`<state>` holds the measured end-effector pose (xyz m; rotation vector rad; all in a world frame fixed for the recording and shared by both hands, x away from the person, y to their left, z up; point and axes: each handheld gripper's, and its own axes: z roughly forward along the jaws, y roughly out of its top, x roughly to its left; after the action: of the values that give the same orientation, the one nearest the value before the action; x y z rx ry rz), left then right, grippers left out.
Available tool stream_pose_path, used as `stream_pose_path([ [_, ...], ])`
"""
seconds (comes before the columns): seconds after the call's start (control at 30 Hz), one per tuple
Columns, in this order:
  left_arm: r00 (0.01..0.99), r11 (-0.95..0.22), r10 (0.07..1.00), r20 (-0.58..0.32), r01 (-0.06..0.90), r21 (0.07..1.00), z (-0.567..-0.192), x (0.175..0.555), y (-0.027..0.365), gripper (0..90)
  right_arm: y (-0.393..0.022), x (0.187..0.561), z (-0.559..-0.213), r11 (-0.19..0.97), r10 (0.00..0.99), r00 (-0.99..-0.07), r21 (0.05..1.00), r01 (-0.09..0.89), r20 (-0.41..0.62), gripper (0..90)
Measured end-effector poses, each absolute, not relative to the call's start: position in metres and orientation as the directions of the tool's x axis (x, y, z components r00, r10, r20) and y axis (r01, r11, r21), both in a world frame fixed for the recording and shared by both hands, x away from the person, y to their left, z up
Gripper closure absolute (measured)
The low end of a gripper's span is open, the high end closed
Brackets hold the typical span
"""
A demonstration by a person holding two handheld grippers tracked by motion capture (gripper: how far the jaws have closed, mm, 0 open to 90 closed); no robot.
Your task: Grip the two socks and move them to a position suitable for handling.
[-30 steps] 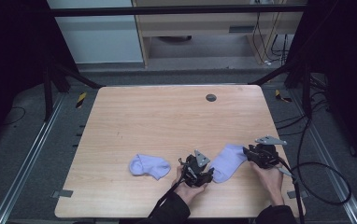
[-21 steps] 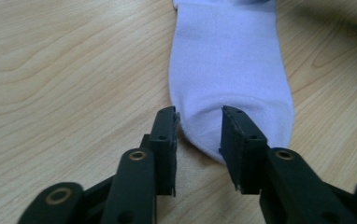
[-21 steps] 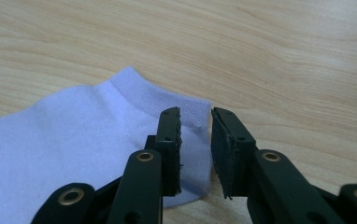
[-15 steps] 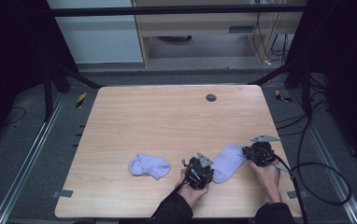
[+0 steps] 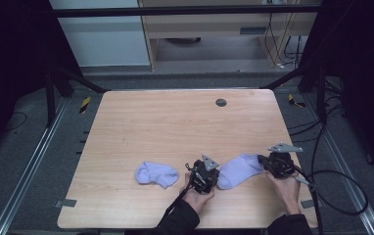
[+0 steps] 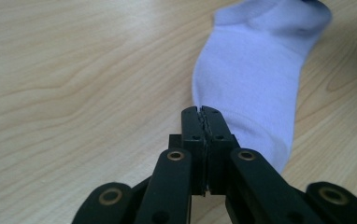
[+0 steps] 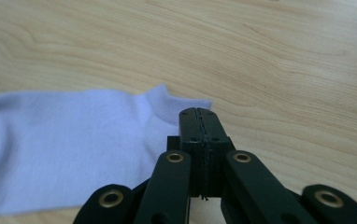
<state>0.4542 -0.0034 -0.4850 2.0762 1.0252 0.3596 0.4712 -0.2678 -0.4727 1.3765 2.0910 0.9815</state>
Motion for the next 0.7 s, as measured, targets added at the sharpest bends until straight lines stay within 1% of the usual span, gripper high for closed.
stream_pose_path([
  [0.07, 0.633, -0.377, 0.770, -0.080, 0.553, 0.743, -0.485, 0.458, -0.003, 88.6, -0.267, 0.463, -0.471, 0.239, 0.914, -0.404, 0.762, 0.602, 0.033, 90.0],
  [0.2, 0.640, -0.412, 0.767, -0.052, 0.553, 0.724, -0.489, 0.466, -0.005, 88.4, -0.266, 0.446, -0.473, 0.260, 0.917, -0.399, 0.743, 0.616, 0.011, 90.0],
  [0.27, 0.645, -0.426, 0.763, -0.042, 0.550, 0.718, -0.492, 0.469, -0.006, 88.4, -0.267, 0.439, -0.475, 0.251, 0.918, -0.395, 0.737, 0.628, 0.025, 90.0],
  [0.37, 0.645, -0.416, 0.762, -0.060, 0.560, 0.717, -0.495, 0.472, -0.007, 87.7, -0.268, 0.434, -0.479, 0.245, 0.925, -0.380, 0.721, 0.648, 0.028, 90.0],
  [0.4, 0.644, -0.415, 0.762, -0.061, 0.558, 0.718, -0.495, 0.473, -0.007, 85.9, -0.268, 0.433, -0.480, 0.245, 0.926, -0.377, 0.716, 0.654, 0.027, 89.9],
  [0.43, 0.643, -0.407, 0.763, -0.067, 0.558, 0.723, -0.494, 0.473, -0.006, 81.7, -0.268, 0.433, -0.481, 0.246, 0.927, -0.373, 0.703, 0.667, 0.030, 89.0],
  [0.5, 0.642, -0.399, 0.764, -0.067, 0.551, 0.733, -0.491, 0.472, -0.004, 74.2, -0.268, 0.433, -0.482, 0.260, 0.929, -0.369, 0.702, 0.663, 0.004, 85.9],
  [0.53, 0.642, -0.397, 0.764, -0.064, 0.546, 0.738, -0.488, 0.472, -0.002, 70.2, -0.269, 0.433, -0.481, 0.255, 0.930, -0.368, 0.710, 0.656, 0.006, 84.6],
  [0.63, 0.648, -0.382, 0.758, -0.069, 0.528, 0.759, -0.478, 0.471, 0.006, 62.5, -0.269, 0.431, -0.476, 0.235, 0.931, -0.365, 0.747, 0.622, 0.012, 79.8],
  [0.7, 0.659, -0.379, 0.748, -0.077, 0.520, 0.765, -0.470, 0.472, 0.013, 58.9, -0.269, 0.431, -0.472, 0.223, 0.926, -0.376, 0.774, 0.593, 0.021, 75.9],
])
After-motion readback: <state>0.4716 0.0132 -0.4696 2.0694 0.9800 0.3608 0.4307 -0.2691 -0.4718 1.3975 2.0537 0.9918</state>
